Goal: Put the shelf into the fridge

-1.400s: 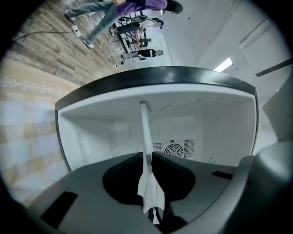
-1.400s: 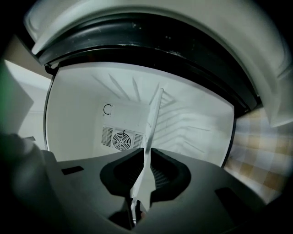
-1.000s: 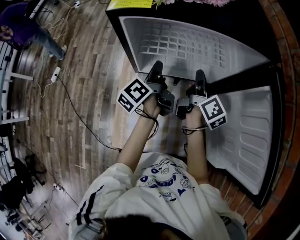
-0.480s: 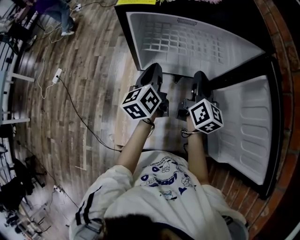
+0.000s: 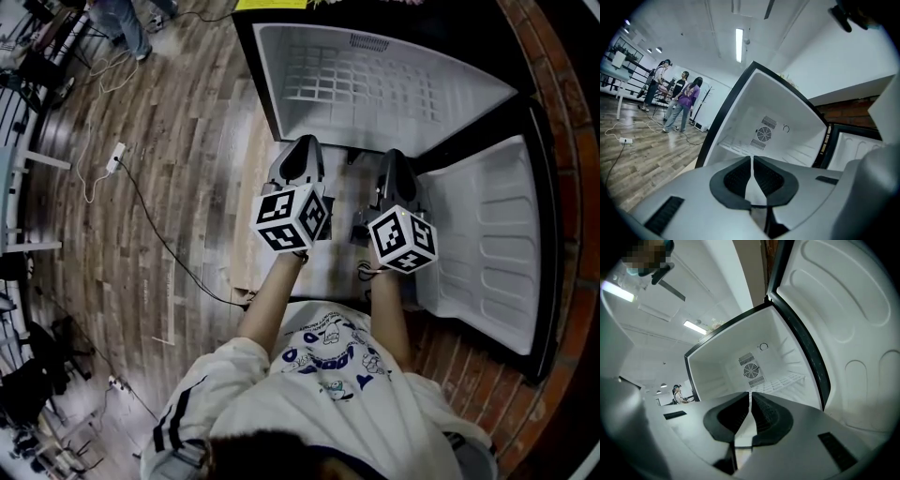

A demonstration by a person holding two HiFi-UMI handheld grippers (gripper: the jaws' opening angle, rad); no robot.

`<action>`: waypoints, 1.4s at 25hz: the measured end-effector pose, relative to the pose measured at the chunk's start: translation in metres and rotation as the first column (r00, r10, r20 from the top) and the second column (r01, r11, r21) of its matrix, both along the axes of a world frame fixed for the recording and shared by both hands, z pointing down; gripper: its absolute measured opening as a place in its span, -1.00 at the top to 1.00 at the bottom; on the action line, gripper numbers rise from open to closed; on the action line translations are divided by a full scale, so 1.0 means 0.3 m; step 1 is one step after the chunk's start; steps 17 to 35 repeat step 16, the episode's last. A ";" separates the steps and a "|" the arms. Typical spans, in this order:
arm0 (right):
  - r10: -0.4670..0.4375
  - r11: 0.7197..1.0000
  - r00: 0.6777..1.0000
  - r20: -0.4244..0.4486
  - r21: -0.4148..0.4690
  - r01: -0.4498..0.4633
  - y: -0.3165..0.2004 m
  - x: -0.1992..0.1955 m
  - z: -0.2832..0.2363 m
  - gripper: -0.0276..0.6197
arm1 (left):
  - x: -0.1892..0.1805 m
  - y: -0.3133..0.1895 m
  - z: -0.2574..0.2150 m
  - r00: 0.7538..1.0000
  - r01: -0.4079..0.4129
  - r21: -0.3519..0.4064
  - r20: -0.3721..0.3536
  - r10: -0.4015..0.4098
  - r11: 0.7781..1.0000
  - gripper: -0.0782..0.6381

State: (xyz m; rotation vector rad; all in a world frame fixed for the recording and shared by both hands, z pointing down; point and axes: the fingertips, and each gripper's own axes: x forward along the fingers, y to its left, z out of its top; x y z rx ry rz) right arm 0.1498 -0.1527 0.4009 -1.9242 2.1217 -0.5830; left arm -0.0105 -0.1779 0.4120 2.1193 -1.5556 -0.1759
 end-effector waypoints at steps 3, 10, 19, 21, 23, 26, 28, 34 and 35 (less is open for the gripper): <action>-0.004 1.000 1.000 -0.023 0.010 0.004 0.015 -0.005 -0.012 0.78 | 0.011 0.015 -0.014 1.000 -0.007 0.015 0.018 0.006 1.000 0.69; -0.017 1.000 0.998 -0.062 0.024 0.018 0.039 -0.013 -0.042 0.78 | 0.026 0.055 -0.045 0.999 -0.013 0.043 0.049 0.011 0.999 0.69; -0.029 0.999 0.996 -0.087 0.024 0.031 0.043 -0.032 -0.049 0.78 | 0.022 0.069 -0.071 0.993 -0.019 0.078 0.115 0.010 0.997 0.70; -0.029 0.999 0.996 -0.087 0.024 0.031 0.043 -0.032 -0.049 0.78 | 0.022 0.069 -0.071 0.993 -0.019 0.078 0.115 0.010 0.997 0.70; -0.029 0.999 0.996 -0.087 0.024 0.031 0.043 -0.032 -0.049 0.78 | 0.022 0.069 -0.071 0.993 -0.019 0.078 0.115 0.010 0.997 0.70; -0.029 0.999 0.996 -0.087 0.024 0.031 0.043 -0.032 -0.049 0.78 | 0.022 0.069 -0.071 0.993 -0.019 0.078 0.115 0.010 0.997 0.70; -0.029 0.999 0.996 -0.087 0.024 0.031 0.043 -0.032 -0.049 0.78 | 0.022 0.069 -0.071 0.993 -0.019 0.078 0.115 0.010 0.997 0.70; -0.029 0.999 0.996 -0.087 0.024 0.031 0.043 -0.032 -0.049 0.78 | 0.022 0.069 -0.071 0.993 -0.019 0.078 0.115 0.010 0.997 0.70; -0.029 0.999 0.996 -0.087 0.024 0.031 0.043 -0.032 -0.049 0.78 | 0.022 0.069 -0.071 0.993 -0.019 0.078 0.115 0.010 0.997 0.70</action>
